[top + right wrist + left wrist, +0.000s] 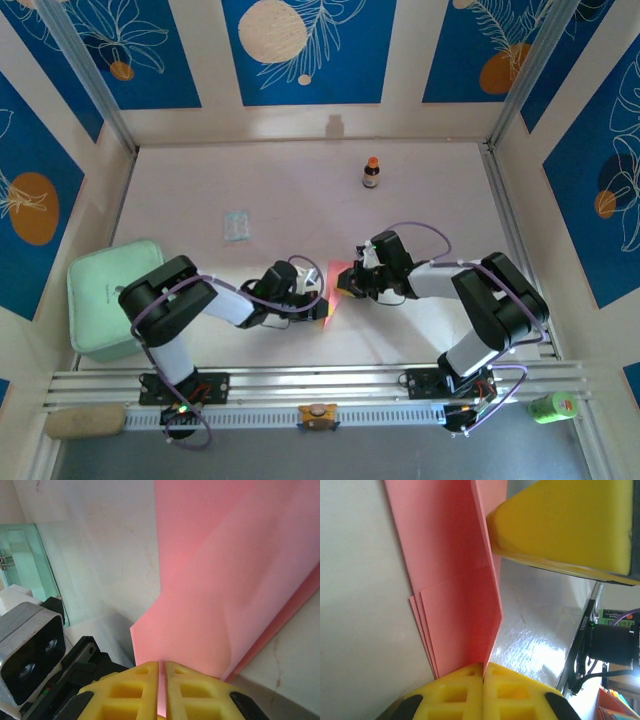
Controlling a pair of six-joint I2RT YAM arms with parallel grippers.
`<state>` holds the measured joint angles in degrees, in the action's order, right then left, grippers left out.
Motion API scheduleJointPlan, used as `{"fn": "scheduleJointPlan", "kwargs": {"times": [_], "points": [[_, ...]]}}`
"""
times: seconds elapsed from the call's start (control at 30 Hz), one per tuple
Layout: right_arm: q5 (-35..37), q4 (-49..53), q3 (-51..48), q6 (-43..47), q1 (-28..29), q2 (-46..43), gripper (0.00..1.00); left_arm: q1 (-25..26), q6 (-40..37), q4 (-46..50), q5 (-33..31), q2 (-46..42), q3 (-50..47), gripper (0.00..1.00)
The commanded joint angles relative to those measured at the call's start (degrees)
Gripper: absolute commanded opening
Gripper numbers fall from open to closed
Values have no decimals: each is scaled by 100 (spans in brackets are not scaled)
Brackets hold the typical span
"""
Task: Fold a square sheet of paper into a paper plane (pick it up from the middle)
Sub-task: Fold the wing for the fifth time at the center of the table.
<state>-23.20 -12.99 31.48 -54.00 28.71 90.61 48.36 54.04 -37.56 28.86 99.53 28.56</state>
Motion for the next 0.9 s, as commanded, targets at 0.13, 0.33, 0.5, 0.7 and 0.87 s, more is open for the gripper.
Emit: {"fn": "scheduleJointPlan", "kwargs": {"times": [0.13,0.33,0.5,0.7,0.87], "points": [[-200,-180,102,76,-75,45,13,-105,418,-114,-310,41,-342,0],[-470,-323,181,86,-67,318,13,-133,674,-307,-281,177,-412,0],[-407,-363,174,63,-76,378,13,-150,812,-475,-237,311,-463,0],[-298,-300,160,68,-102,423,13,-170,859,-516,-183,375,-456,0],[-283,-317,167,63,-124,506,13,-177,843,-454,-151,382,-436,0]]}}
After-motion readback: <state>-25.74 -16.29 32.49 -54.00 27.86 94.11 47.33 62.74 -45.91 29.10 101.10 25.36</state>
